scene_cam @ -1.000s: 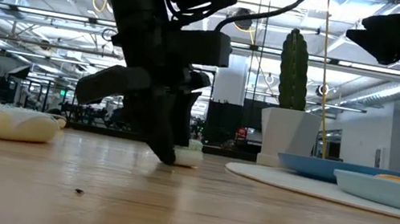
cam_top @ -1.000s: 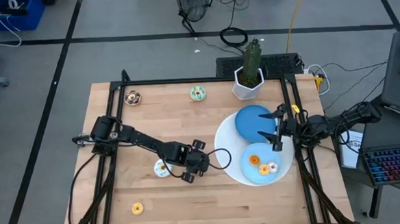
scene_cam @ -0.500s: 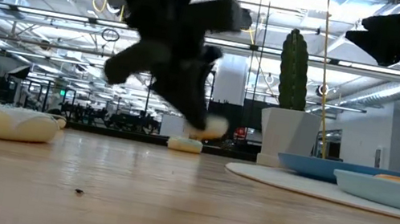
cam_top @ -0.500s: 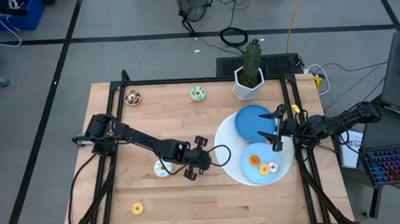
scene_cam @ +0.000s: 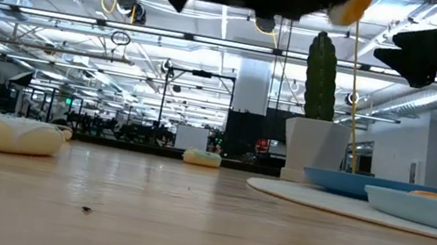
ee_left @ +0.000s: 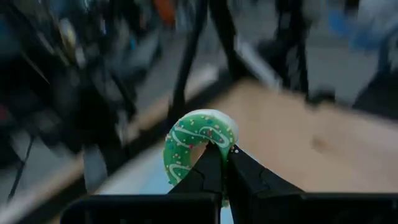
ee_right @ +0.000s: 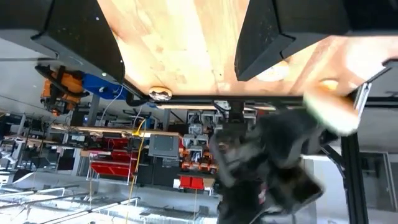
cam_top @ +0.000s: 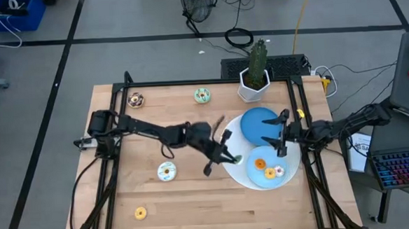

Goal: Pick & Place donuts
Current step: Put the small green donut on the light blue plate

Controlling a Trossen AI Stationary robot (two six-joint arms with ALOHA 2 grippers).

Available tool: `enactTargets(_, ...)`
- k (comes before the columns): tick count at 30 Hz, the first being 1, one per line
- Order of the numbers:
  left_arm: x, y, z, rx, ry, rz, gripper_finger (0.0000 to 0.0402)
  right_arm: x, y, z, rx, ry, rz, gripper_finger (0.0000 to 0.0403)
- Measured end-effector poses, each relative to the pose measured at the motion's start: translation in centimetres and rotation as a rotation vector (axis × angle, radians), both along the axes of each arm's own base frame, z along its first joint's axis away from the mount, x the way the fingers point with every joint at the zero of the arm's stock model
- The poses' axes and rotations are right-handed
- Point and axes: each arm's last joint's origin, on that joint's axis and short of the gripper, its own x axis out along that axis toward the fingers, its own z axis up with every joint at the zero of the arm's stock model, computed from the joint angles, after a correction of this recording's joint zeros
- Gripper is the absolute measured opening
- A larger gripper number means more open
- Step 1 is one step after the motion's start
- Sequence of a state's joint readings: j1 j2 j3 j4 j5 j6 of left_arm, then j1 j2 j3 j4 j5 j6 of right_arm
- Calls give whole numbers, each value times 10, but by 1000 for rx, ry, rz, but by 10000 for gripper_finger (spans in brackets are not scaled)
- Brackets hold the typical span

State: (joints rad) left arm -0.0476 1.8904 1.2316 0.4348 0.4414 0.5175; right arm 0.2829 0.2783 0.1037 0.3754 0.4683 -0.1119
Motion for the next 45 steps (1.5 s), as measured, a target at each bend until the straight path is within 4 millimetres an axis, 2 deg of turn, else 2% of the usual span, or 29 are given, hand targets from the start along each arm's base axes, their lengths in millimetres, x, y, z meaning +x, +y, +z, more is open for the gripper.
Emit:
enactTargets(7,2,26,6,-58,-37,-2,9,7,4,1,30,-76,68,290)
enactTargets(13,1,34,4,-59,-17,15,8,18,8,-2,5,-64,104,290)
enactTargets(17,2,38,1,-26,6,108,9,25,10,-4,-25,-65,99,290)
enactTargets(20,2,42,-5,81,37,250,6,30,11,-10,-46,-11,94,290)
enactTargets(23,2,42,-9,282,35,419,10,40,13,-9,-21,25,92,290)
enactTargets(27,0,40,-18,622,100,624,6,53,7,-7,101,45,-16,290)
enactTargets(31,-2,42,-17,799,132,740,13,62,-6,-4,237,0,-125,290)
enactTargets(35,-3,44,-17,911,145,756,6,69,-23,-5,333,-33,-163,290)
enactTargets(41,-3,45,-16,940,146,755,11,76,-40,-4,403,-130,-111,290)
enactTargets(45,-3,45,-16,966,145,744,7,88,-48,-5,459,-107,-50,290)
